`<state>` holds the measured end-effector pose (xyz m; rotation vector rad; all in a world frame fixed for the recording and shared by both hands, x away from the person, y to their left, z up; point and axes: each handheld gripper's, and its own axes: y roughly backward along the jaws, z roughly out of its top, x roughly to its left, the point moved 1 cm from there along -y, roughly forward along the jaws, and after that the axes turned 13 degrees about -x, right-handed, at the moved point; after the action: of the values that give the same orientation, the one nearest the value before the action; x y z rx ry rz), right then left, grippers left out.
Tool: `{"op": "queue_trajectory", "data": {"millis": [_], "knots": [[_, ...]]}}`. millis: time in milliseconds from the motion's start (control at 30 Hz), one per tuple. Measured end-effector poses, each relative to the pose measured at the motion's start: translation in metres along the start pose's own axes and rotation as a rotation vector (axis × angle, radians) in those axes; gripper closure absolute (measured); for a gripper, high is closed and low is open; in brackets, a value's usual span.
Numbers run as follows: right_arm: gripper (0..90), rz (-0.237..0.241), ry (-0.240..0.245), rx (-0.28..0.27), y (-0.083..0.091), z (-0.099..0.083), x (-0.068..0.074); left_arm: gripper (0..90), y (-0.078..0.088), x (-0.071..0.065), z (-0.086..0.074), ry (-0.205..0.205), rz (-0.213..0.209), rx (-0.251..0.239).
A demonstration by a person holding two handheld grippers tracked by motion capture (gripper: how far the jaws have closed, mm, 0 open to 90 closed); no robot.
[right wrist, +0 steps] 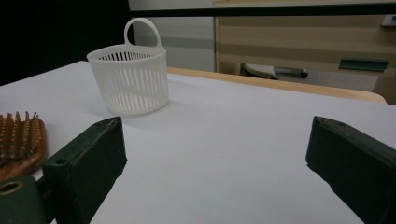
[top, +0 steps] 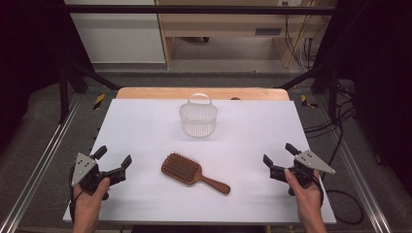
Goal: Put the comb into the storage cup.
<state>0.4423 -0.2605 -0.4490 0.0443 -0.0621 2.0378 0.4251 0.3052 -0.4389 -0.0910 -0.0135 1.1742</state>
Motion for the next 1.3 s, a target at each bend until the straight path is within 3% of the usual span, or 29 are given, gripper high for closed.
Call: {"op": "queue_trajectory", "data": {"millis": [267, 500, 700, 833, 900, 1000, 1133, 1200, 1300], "knots": [[4.4, -0.002, 0.015, 0.013, -0.001, -0.001, 0.002, 3.8, -0.005, -0.007, -0.002, -0.035, 0.001, 0.033], [2.9, 0.004, 0.016, 0.016, -0.003, -0.002, 0.004, 3.3, -0.011, -0.020, -0.006, -0.020, -0.005, 0.080], [2.9, 0.007, 0.023, 0.025, -0.004, -0.003, 0.006, 3.6, -0.020, -0.040, -0.004, -0.031, -0.068, 0.094], [2.9, 0.014, 0.026, 0.024, -0.004, -0.002, 0.008, 5.4, -0.034, -0.047, 0.004, -0.102, -0.089, 0.128], [2.9, 0.018, 0.026, 0.026, -0.004, -0.002, 0.009, 6.4, -0.043, -0.048, 0.008, -0.105, -0.088, 0.146], [3.0, 0.021, 0.025, 0.030, -0.005, -0.002, 0.009, 10.3, -0.058, -0.050, 0.011, -0.106, -0.087, 0.167], [3.0, 0.021, 0.029, 0.036, -0.006, -0.003, 0.010, 20.3, -0.074, -0.052, 0.007, -0.075, -0.076, 0.192], [3.1, 0.020, 0.029, 0.037, -0.006, -0.003, 0.010, 27.5, -0.076, -0.053, 0.004, -0.061, -0.061, 0.188], [3.3, 0.021, 0.028, 0.039, -0.005, -0.003, 0.010, 38.4, -0.074, -0.054, -0.004, -0.074, -0.070, 0.216]]}}
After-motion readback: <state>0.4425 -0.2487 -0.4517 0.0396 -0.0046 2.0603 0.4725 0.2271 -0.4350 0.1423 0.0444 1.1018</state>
